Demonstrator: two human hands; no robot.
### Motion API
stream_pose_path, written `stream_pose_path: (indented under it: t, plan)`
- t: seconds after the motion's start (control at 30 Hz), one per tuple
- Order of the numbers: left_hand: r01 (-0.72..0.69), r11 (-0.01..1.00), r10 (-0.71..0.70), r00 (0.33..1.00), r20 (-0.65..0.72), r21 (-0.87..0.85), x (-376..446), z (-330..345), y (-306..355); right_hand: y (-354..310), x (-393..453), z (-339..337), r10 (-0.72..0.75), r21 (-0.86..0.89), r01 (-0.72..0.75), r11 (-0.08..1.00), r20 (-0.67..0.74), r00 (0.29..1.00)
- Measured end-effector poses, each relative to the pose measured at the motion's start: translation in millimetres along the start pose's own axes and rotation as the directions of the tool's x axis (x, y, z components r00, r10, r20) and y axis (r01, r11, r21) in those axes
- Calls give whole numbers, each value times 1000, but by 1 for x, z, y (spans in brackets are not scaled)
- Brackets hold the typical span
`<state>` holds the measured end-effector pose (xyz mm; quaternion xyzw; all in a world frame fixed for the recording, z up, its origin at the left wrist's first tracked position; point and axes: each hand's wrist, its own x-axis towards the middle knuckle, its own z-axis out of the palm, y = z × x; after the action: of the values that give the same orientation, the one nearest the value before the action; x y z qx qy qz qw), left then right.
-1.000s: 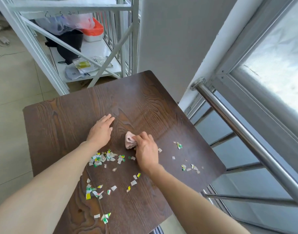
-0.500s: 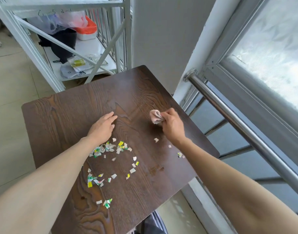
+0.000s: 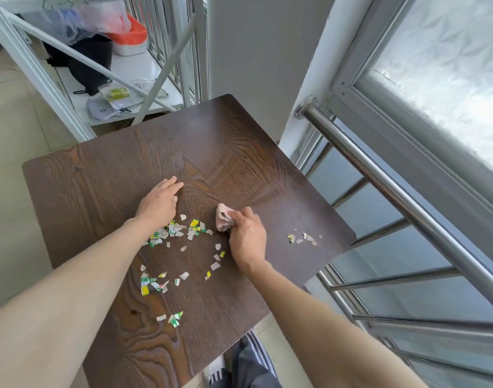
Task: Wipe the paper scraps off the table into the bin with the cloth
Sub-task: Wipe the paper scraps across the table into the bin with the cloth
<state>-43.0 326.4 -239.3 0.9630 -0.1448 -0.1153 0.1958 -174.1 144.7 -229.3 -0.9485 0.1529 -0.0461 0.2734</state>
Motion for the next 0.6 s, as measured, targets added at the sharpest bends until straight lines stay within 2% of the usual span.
stream_pose_path:
  t: [0.17, 0.27, 0.37, 0.47, 0.53, 0.6]
  plan:
    - [13, 1000, -14, 999, 37, 29, 1, -3, 2, -25, -3, 7, -164, 75, 152, 986, 183, 969]
    - [13, 999, -15, 999, 50, 47, -1, -5, 3, -11, 7, -13, -195, 88, 182, 979, 171, 966]
    - [7, 999, -9, 999, 47, 48, -2, -5, 1, 25, 24, -45, -131, 32, 129, 991, 67, 989]
    - [5, 999, -7, 999, 44, 49, -2, -4, 0, 64, 36, -68, 9, -83, -7, 996, 24, 1000]
    - [8, 999, -10, 999, 39, 49, -1, -2, 0, 71, 32, -68, 100, -79, -98, 992, 20, 995]
    - [9, 999, -11, 999, 41, 44, -1, -1, 0, 60, 18, -55, 119, -26, -119, 993, -6, 993]
